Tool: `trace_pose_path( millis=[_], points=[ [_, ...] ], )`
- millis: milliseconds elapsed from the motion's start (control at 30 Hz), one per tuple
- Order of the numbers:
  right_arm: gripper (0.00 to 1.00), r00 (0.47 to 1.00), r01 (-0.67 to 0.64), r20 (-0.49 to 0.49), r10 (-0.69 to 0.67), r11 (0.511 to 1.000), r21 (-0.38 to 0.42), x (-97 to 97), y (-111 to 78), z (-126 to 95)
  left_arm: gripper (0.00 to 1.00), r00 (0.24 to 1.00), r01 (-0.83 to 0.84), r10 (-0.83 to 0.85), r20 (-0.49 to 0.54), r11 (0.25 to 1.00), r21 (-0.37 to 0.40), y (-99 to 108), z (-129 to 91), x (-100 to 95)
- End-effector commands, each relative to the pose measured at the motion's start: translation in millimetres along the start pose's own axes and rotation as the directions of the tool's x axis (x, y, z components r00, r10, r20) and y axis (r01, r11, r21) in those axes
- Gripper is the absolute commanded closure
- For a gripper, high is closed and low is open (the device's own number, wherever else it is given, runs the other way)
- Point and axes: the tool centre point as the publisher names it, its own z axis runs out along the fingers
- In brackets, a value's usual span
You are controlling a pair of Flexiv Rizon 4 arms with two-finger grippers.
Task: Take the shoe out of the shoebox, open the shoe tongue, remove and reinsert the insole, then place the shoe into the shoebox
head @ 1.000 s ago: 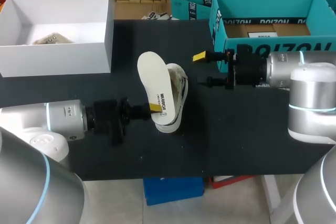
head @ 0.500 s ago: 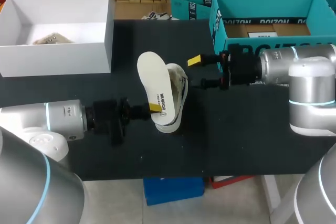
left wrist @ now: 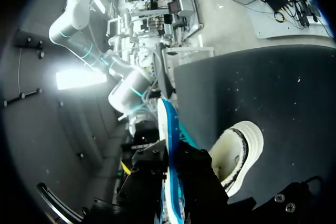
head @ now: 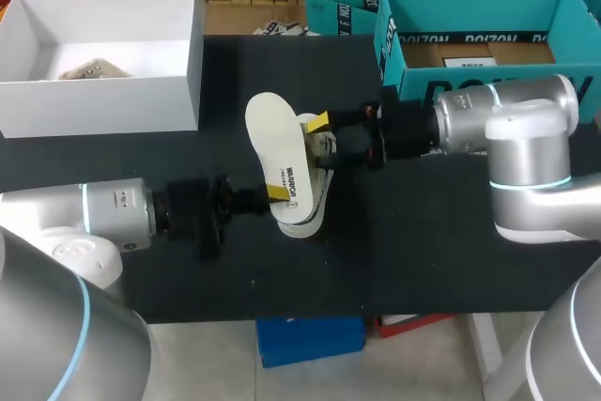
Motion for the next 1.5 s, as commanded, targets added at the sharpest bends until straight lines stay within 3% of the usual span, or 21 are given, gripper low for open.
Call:
trace_pose_path(
  millis=[33,300,400,433,533,1167,1200,1400,1500],
  points=[
    [0.00,1.000,-0.002,0.002,0.002,1.000,-0.004,-2.0,-0.2,13,1.00,1.000,-0.003,0.003,-0.003,1.000,-0.007,-2,0,-0.4],
    [0.02,1.000,-0.006,-0.002,0.006,1.000,0.008,-3.6,-1.9,26,1.00,1.000,-0.003,0.003,-0.003,1.000,-0.007,-2,0,-0.4],
    [0.14,1.000,-0.008,-0.003,0.008,1.000,0.013,-3.8,-1.7,30,1.00,1.000,-0.003,0.003,-0.003,1.000,-0.007,-2,0,-0.4],
    [0.27,1.000,-0.008,-0.004,0.008,1.000,0.014,-4.1,-1.5,31,1.00,1.000,-0.003,0.003,-0.003,1.000,-0.007,-2,0,-0.4],
    [0.99,1.000,-0.017,0.003,0.017,1.000,0.017,-6.1,-0.8,32,1.00,1.000,-0.003,0.003,-0.003,1.000,-0.007,-2,0,-0.4],
    [1.00,1.000,-0.017,0.003,0.017,1.000,0.017,-6.1,-0.8,32,1.00,1.000,0.001,-0.001,-0.011,1.000,-0.001,-2,0,-0.4],
    [1.00,1.000,-0.017,0.003,0.017,1.000,0.017,-6.1,-0.8,32,0.00,1.000,0.004,-0.005,-0.030,1.000,-0.017,-2,-1,-1.3],
    [1.00,1.000,-0.017,0.003,0.017,1.000,0.017,-6.1,-0.8,32,0.00,0.994,0.036,-0.038,-0.100,0.999,-0.025,0,-10,-10.2],
    [1.00,1.000,-0.017,0.003,0.017,1.000,0.017,-6.1,-0.8,32,0.00,0.975,0.075,-0.079,-0.210,0.997,-0.023,5,-21,-15.1]
  ],
)
